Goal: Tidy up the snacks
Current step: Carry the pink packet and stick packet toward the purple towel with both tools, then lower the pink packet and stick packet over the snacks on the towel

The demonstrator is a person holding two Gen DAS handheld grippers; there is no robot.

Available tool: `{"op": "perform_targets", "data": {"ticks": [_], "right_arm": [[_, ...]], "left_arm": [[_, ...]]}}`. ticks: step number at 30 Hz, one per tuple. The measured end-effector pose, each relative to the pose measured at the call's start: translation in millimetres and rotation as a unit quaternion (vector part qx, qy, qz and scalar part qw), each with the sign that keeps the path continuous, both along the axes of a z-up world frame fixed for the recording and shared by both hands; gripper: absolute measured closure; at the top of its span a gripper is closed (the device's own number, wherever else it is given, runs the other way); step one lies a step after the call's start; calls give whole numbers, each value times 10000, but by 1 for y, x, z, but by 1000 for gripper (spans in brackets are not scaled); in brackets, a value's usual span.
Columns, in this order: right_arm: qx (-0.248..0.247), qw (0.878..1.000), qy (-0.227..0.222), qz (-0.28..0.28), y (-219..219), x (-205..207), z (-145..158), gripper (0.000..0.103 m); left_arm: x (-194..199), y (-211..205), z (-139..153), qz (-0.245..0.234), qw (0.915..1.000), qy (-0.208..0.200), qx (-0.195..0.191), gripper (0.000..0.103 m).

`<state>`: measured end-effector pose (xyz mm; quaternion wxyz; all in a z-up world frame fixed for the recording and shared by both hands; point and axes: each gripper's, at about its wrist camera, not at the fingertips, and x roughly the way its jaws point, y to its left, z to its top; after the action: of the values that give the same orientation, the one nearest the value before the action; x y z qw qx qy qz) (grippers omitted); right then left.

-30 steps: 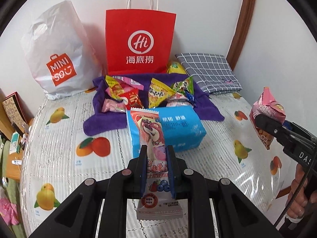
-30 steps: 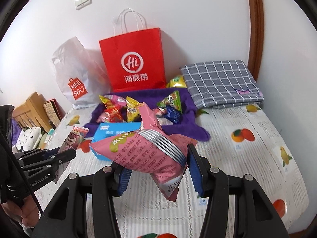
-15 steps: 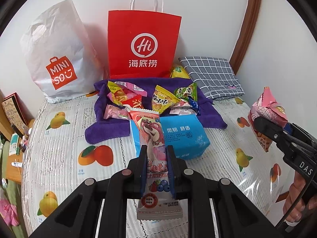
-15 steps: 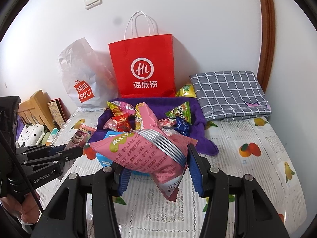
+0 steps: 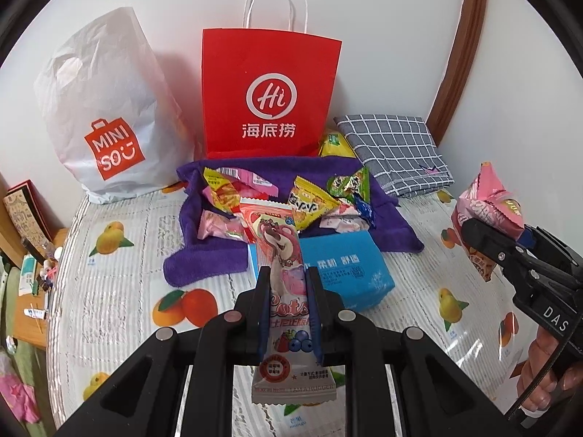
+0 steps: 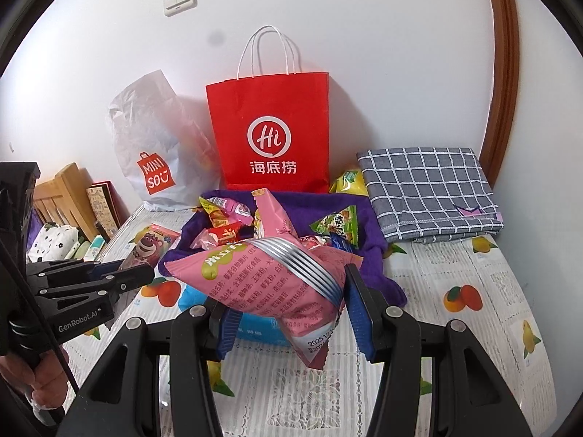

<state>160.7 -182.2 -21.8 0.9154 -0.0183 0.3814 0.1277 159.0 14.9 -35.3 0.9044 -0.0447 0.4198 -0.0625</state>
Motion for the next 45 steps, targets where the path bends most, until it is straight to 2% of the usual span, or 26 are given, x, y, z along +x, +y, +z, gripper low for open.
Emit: {"op": "perform_targets", "data": {"ticks": [24, 45], "right_arm": [[-71, 10000, 34, -54, 6, 47, -13, 52], [-1, 10000, 29, -79, 3, 81, -19, 52]], "left_arm": [[49, 10, -1, 14, 10000, 9, 80, 85], [75, 6, 3, 15, 9998, 7, 216, 85]]}}
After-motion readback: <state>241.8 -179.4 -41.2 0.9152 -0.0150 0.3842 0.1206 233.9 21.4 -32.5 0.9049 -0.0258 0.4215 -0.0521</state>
